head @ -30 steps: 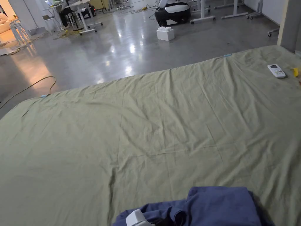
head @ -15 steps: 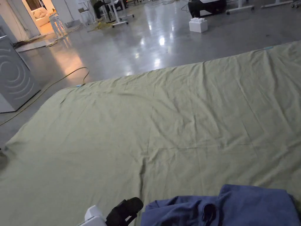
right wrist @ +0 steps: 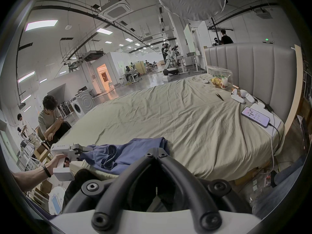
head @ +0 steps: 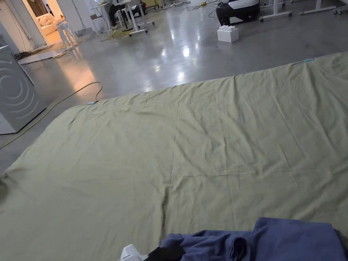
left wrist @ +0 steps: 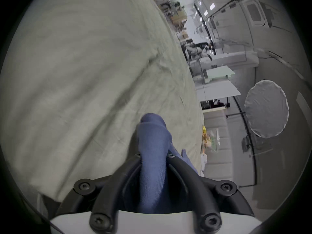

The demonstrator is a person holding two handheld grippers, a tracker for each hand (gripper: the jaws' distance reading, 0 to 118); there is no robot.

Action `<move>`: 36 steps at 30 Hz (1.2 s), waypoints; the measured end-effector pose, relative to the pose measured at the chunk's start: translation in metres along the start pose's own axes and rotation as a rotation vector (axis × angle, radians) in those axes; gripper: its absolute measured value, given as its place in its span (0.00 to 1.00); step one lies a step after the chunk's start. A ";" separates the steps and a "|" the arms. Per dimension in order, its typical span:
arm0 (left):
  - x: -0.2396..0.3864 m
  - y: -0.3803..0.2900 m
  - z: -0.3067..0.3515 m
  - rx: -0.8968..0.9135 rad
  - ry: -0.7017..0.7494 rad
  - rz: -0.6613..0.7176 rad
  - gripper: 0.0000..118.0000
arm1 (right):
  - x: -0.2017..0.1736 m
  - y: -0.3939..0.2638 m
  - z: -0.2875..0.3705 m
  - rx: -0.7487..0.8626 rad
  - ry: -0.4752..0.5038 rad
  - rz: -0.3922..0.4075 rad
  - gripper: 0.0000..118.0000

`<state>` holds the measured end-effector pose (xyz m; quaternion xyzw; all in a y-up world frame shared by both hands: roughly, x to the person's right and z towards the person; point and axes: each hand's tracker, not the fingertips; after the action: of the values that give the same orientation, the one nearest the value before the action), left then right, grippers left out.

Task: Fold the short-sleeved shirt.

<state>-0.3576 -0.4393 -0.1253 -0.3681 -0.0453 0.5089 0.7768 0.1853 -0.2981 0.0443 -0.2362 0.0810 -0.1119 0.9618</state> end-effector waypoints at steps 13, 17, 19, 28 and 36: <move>0.089 0.035 0.097 0.256 0.142 -0.533 0.13 | -0.015 0.007 -0.014 0.009 0.071 0.016 0.00; 0.137 -0.027 0.041 0.112 0.091 -0.716 0.13 | -0.020 0.011 -0.007 0.008 0.063 0.052 0.00; 0.147 -0.062 0.003 0.002 0.101 -0.783 0.13 | -0.019 0.013 -0.001 0.011 0.046 0.067 0.00; 0.128 -0.122 -0.087 -0.213 0.194 -0.824 0.24 | 0.022 -0.005 0.021 0.011 -0.017 0.022 0.00; 0.142 -0.059 0.015 0.076 -0.197 -0.616 0.54 | 0.032 -0.008 0.013 0.010 0.003 -0.086 0.00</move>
<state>-0.2516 -0.3273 -0.1209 -0.2566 -0.2106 0.2843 0.8994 0.2176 -0.3071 0.0561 -0.2347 0.0719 -0.1539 0.9571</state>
